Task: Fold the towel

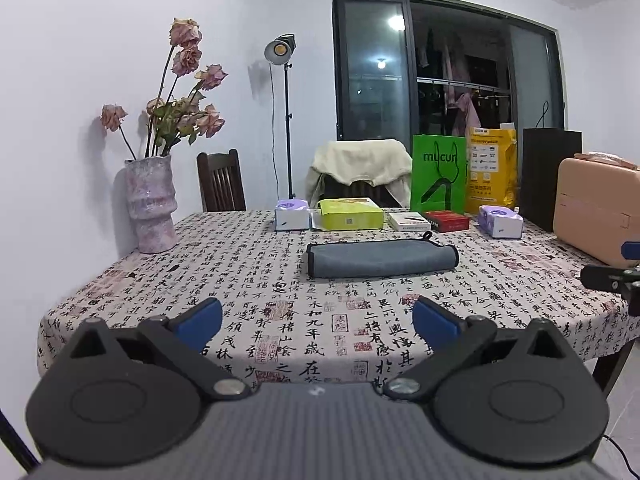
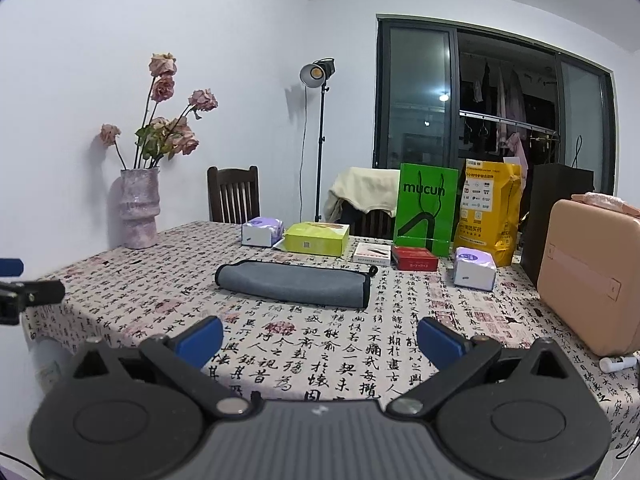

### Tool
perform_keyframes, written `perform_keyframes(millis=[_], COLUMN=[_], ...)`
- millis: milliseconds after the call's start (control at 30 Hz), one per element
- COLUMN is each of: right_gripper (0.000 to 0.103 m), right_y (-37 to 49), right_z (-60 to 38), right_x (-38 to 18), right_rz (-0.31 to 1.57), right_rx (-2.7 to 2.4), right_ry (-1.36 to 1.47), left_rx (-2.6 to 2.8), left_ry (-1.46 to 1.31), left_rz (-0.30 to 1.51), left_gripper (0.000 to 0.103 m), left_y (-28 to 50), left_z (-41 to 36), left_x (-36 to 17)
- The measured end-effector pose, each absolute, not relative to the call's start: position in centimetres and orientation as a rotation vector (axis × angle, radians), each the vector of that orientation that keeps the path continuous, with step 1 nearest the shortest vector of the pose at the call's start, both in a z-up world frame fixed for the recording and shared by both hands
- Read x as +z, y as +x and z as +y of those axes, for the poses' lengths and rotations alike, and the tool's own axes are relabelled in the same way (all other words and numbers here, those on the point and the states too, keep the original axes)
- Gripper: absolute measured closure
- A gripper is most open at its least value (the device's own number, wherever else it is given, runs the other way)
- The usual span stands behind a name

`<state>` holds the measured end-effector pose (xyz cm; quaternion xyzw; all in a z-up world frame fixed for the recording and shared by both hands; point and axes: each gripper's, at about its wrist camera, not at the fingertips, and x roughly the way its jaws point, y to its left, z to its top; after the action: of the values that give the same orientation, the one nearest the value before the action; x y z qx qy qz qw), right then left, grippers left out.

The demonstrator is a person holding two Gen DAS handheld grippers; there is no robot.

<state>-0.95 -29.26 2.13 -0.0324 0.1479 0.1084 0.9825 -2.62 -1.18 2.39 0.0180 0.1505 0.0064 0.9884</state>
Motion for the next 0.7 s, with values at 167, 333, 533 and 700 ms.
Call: perform_keyframes(millis=[167, 333, 533, 700], right_gripper=[0.0, 0.0, 0.0, 0.0], right_y=[-0.86, -0.9, -0.93, -0.9], right_z=[-29.62, -29.66, -29.52, -29.51], right_x=[1.92, 1.9, 1.91, 1.78], right_rz=[0.3, 0.296, 0.297, 0.298], right_rx=[0.21, 0.207, 0.206, 0.204], right_ry=[-0.059, -0.058, -0.058, -0.056], left_rx=[0.005, 0.002, 0.006, 0.007], left_ry=[0.042, 0.044, 0.042, 0.037], left_rz=[0.305, 0.306, 0.302, 0.302], left_gripper=[0.0, 0.0, 0.0, 0.0], left_y=[-2.62, -2.55, -2.51, -2.45], left_z=[-1.48, -1.54, -1.52, -1.51], left_x=[2.25, 2.27, 2.35, 2.36])
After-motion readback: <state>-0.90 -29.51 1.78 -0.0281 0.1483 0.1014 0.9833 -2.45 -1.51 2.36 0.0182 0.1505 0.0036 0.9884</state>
